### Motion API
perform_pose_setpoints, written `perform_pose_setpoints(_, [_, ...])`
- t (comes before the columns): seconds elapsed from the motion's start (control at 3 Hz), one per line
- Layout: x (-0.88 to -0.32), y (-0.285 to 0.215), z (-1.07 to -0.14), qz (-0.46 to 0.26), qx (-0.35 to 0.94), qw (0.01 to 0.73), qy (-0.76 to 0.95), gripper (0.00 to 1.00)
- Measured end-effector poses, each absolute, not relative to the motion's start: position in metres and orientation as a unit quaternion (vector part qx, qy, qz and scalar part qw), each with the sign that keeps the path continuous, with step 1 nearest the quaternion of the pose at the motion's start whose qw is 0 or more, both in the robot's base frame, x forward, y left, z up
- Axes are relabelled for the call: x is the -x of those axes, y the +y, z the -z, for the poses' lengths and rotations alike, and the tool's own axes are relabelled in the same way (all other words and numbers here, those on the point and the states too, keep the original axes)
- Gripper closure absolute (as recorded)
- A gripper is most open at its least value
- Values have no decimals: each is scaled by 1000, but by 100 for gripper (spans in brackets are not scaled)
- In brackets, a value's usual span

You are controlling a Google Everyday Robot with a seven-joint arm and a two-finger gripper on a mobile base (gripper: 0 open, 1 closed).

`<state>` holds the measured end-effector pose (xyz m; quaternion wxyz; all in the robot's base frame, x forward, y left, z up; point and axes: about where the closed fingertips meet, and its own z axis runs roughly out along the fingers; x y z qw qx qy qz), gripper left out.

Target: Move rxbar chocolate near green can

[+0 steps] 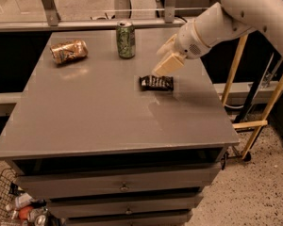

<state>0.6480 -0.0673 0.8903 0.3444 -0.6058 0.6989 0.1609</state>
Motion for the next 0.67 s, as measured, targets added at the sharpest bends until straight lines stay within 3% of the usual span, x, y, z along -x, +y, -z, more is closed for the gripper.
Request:
perform_pose_setpoints(0.33, [-648, -66, -888, -161, 607, 342, 699, 0])
perform_pose_setpoints(0.67, [-648, -67, -876, -162, 608, 327, 705, 0])
